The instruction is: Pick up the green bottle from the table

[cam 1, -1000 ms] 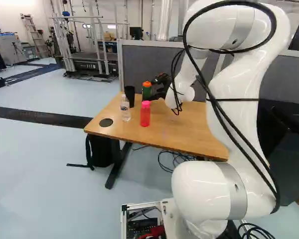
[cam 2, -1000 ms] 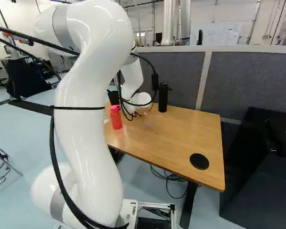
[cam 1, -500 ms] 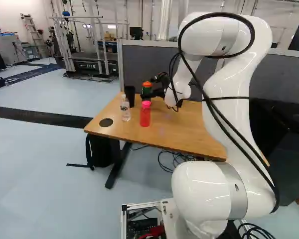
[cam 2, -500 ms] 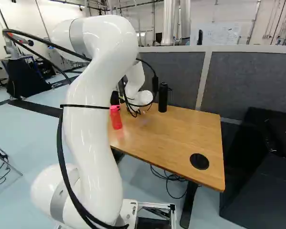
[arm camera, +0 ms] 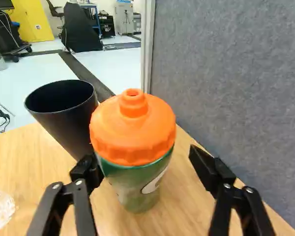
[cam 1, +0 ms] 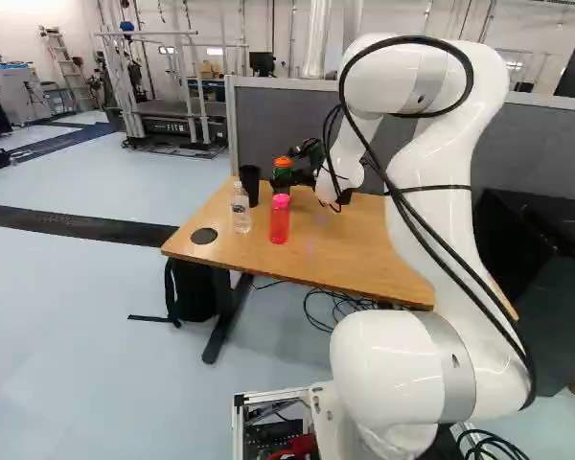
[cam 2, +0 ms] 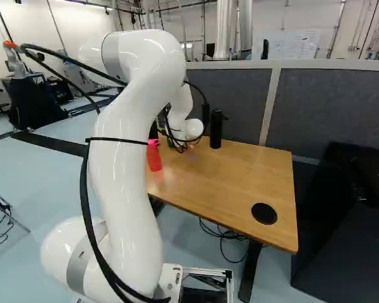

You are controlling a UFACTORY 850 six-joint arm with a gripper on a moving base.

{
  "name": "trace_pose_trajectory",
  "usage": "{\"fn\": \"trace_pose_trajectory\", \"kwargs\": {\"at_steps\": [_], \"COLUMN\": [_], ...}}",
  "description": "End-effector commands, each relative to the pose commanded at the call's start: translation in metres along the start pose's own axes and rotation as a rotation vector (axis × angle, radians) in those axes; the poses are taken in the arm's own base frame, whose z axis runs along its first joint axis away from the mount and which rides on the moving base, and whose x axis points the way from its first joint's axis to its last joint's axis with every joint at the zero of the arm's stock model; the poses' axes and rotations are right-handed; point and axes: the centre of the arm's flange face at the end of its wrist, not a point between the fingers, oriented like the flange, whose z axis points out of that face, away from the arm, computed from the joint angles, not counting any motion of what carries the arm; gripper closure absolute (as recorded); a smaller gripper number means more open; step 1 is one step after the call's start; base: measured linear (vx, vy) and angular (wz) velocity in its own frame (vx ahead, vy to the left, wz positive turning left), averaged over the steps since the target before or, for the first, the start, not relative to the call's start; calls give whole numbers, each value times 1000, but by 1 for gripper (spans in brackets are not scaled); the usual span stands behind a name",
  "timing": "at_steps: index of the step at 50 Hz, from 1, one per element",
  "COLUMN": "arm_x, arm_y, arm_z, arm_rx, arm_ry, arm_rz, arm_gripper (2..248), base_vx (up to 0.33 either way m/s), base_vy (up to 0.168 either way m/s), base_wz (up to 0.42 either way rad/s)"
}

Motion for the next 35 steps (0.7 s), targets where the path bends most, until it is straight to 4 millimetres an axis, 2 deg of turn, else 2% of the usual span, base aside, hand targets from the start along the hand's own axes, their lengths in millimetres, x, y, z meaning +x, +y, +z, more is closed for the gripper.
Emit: {"fn": "trace_pose_trajectory", "kwargs": {"at_steps": [4,5,9,10,14,15,35], "arm_x": [0,0,0,0,0,0,3], "arm_y": [0,0,0,0,0,0,-1], "arm_z": [0,0,0,0,0,0,-2], "arm_rx": [0,0,0,0,0,0,-2], "arm_ry": [0,0,0,0,0,0,4], "arm_rz": [0,0,0,0,0,0,-3], "arm_gripper": [48,86,86,124,124,138,139], "base_vx": [0,0,0,0,0,0,0], "base_vy": [0,0,0,0,0,0,0], "base_wz": [0,0,0,0,0,0,0]}}
